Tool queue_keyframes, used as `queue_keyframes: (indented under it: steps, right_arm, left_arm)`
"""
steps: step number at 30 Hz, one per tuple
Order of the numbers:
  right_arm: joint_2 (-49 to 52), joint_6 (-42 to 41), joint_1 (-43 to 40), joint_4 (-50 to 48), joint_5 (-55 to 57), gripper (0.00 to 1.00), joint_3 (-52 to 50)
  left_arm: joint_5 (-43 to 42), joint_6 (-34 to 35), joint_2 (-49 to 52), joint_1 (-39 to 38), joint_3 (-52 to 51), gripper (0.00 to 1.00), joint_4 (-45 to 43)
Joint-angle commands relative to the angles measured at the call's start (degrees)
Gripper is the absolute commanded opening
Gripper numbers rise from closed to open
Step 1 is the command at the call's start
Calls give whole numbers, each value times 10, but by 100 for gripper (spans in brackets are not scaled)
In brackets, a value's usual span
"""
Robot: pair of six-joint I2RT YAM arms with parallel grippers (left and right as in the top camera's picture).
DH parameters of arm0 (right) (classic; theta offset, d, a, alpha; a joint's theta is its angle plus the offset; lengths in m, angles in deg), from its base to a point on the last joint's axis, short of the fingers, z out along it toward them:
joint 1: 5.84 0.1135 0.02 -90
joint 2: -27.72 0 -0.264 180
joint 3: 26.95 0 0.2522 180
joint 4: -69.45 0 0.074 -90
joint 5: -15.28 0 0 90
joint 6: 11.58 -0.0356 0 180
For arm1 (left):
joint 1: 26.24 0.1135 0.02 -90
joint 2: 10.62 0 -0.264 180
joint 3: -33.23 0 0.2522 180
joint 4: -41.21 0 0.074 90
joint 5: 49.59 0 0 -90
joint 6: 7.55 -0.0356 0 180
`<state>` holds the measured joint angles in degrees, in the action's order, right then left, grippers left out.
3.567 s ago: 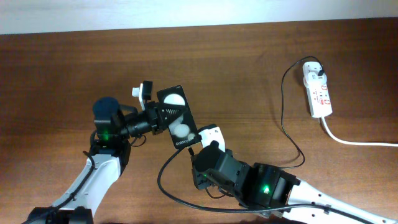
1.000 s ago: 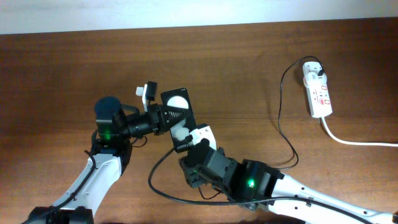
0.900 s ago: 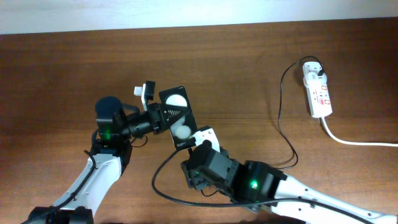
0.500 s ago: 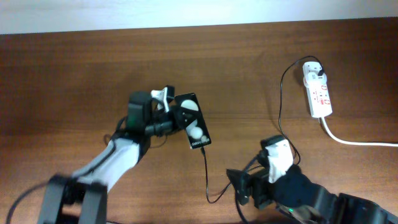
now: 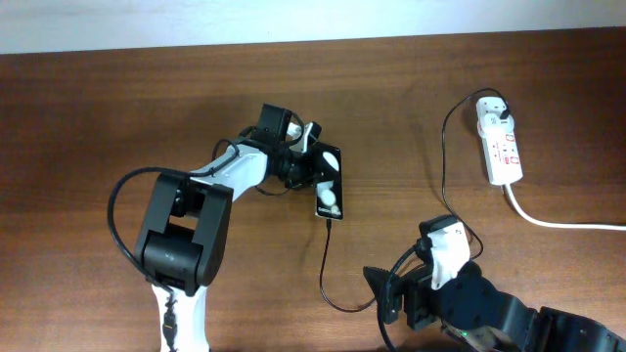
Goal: Plug charger to phone and switch on socket
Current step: 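Release the plug and lower the phone to the table with left gripper, then open the left gripper and withdraw both grippers from the phone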
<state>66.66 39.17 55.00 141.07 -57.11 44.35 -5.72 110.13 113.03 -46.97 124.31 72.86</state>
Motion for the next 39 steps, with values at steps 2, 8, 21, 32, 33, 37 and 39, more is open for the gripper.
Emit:
queue_keyframes:
  steps: [2, 8, 21, 32, 33, 37, 39]
  right_arm:
    - [0, -2, -2, -2, 11, 99, 6]
    - [0, -2, -2, -2, 11, 99, 7]
    - [0, -2, -2, -1, 11, 99, 6]
    - [1, -2, -2, 0, 11, 99, 6]
    - [1, -2, -2, 0, 11, 99, 6]
    - [1, -2, -2, 0, 11, 99, 6]
    - [1, -2, -2, 0, 11, 99, 6]
  left_arm:
    - [-20, -15, 2, -2, 15, 21, 0]
    - [60, -15, 2, -2, 15, 72, 58]
    - [199, -45, 2, -15, 15, 99, 128]
    - [252, -115, 2, -40, 15, 99, 125]
    - [252, -115, 2, -40, 15, 99, 128]
    - [262, -115, 2, -38, 15, 99, 136]
    - [286, -115, 2, -29, 15, 99, 146]
